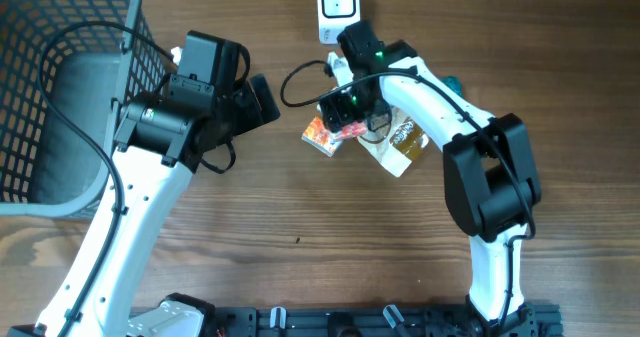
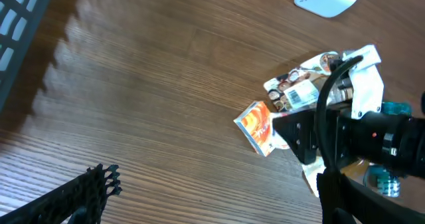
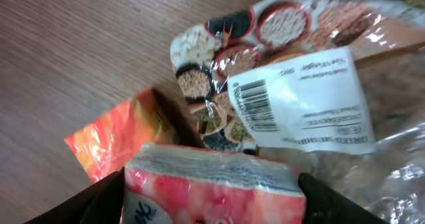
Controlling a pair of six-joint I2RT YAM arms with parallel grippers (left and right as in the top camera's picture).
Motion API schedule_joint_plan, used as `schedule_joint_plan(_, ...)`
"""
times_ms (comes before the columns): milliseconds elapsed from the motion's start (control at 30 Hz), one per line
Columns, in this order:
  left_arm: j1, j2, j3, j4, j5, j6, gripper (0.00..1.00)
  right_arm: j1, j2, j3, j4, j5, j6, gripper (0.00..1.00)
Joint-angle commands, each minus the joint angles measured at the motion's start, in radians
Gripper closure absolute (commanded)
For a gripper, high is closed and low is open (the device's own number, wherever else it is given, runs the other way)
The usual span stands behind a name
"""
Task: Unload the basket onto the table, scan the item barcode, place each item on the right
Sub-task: 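Reach the right gripper back to the pile and grasp the red Kleenex pack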
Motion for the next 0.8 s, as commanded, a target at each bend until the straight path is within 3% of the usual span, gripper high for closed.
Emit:
schedule_joint_plan(0, 0.008, -0.003, 0.000, 0.003, -0.017, -0.014, 0.00, -0.002, 0.000, 0.003, -0.116, 0.012, 0.053, 0.18)
schedule_joint_plan(167, 0.008, -0.003, 0.000, 0.003, -0.017, -0.014, 0.00, -0.005, -0.055, 0.061, -0.359, 0.014, 0.078, 0.13)
schedule_joint_plan(300, 0.007, -0.003, 0.000, 0.003, -0.017, -0.014, 0.00, -0.005, -0.082, 0.093, -0.347, 0.139, 0.062, 0.13)
schedule_joint_plan(400, 0.008, -0.003, 0.000, 0.003, -0.017, -0.014, 0.00, -0.005, -0.082, 0.089, -0.219, 0.116, -0.227, 0.18)
schedule_joint_plan(533, 0.008, -0.003, 0.000, 0.003, -0.017, -0.014, 0.00, -0.005, -0.081, 0.007, -0.174, 0.053, -0.484, 0.29)
schedule_joint_plan(600, 0.007, -0.003, 0.000, 0.003, -0.017, -0.014, 0.00, -0.005, -0.081, -0.039, -0.173, 0.010, -0.528, 0.42)
schedule_joint_plan(767, 0.007, -0.003, 0.000, 0.003, -0.017, -0.014, 0.00, -0.014, -0.081, -0.184, -0.092, 0.010, -0.541, 0.36)
